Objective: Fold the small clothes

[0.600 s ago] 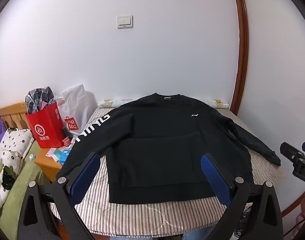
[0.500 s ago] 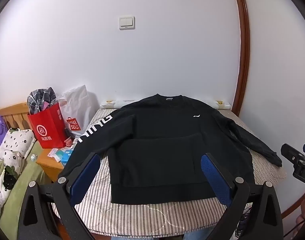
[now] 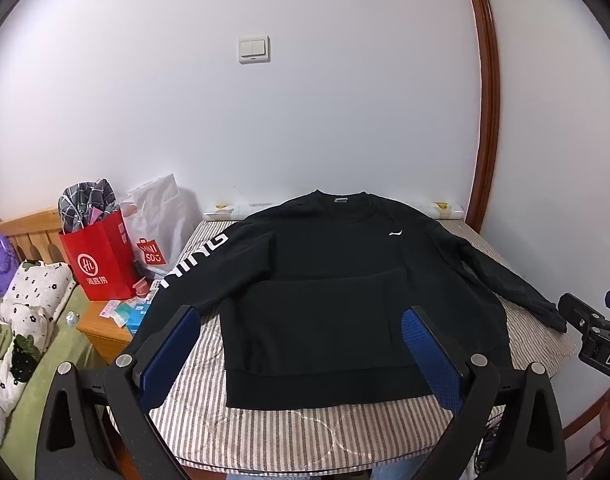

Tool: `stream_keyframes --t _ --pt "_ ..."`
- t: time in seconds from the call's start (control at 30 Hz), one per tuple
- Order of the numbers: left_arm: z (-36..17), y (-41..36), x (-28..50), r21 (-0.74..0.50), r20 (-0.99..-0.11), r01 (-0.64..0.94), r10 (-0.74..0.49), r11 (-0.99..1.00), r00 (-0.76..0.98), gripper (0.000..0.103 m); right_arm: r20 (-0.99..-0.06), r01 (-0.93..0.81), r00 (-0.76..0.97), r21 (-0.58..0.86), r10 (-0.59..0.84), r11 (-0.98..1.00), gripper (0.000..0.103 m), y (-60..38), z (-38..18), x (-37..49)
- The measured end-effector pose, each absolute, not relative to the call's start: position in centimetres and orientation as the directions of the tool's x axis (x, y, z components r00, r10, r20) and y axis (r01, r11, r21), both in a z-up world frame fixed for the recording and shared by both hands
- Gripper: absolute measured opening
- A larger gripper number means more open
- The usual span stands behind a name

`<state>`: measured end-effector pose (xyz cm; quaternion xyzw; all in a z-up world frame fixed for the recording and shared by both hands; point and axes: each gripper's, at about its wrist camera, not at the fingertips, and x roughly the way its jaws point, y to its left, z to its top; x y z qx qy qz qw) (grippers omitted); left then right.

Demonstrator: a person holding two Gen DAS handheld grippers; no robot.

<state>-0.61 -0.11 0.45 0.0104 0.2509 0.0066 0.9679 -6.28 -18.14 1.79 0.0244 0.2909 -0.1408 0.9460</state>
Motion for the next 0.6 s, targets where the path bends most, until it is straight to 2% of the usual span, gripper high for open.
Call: stream_keyframes --t 0.6 --pt "0.57 0.73 -0.85 0.001 -0.478 -0.019 0.018 1.000 0.878 0.101 -0.554 0.283 0.792 -0.043 -0.259 0.958 0.103 -17.75 1.73 -6.53"
